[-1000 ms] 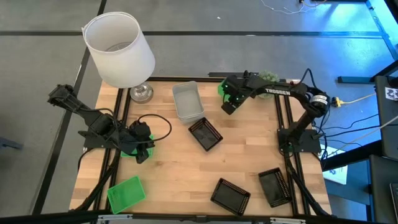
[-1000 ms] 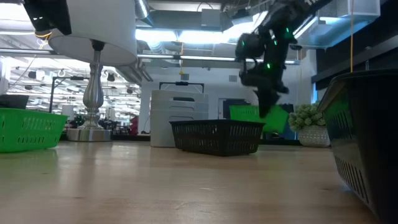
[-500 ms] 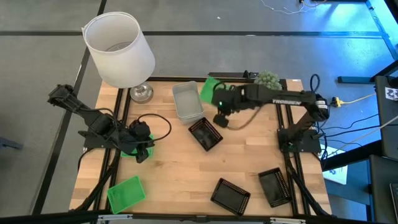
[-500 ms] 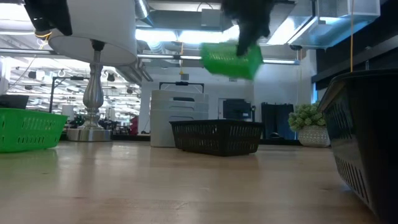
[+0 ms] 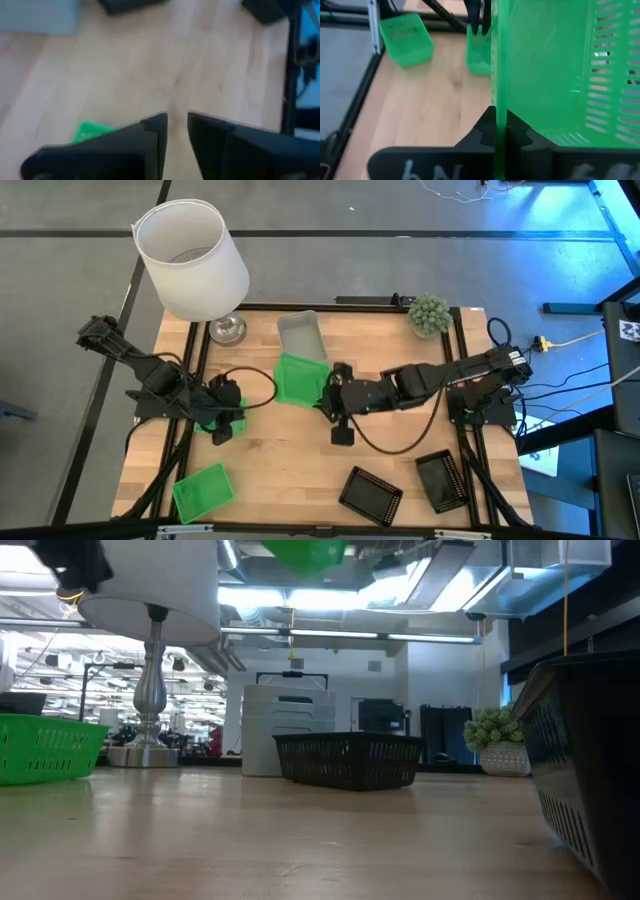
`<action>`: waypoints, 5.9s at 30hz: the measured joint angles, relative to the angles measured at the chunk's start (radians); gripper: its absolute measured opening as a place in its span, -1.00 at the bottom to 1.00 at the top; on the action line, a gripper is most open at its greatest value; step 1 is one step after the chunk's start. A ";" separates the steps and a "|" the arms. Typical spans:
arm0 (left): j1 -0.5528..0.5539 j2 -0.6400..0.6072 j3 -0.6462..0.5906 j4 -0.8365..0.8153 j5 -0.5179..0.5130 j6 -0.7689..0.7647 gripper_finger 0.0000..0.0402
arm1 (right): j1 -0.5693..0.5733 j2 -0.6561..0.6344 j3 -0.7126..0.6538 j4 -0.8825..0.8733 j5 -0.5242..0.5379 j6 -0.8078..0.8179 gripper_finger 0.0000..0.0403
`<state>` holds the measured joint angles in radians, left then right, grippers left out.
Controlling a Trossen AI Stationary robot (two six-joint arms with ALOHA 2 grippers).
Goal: Stack baskets by color
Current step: Stack the top right green bin on the middle green bin
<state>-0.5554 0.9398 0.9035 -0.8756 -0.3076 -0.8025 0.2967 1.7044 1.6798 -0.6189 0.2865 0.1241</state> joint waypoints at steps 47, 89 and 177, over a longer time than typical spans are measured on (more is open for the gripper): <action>-0.040 0.593 -0.002 -0.040 -0.012 -0.499 -0.67 | 0.159 0.001 0.143 -0.086 0.298 -0.077 -1.00; -0.176 0.064 0.199 -0.100 -0.348 -0.155 -0.67 | -0.001 0.093 0.145 0.215 -0.106 -0.289 -1.00; -0.261 -0.324 0.200 -0.193 -0.540 -0.057 -0.67 | -0.176 0.601 0.208 0.198 -0.437 -0.574 -0.71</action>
<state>-0.8169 0.6159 1.1030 -1.0691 -0.8478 -0.8597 0.1204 2.3051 1.8877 -0.4213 -0.1509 -0.4496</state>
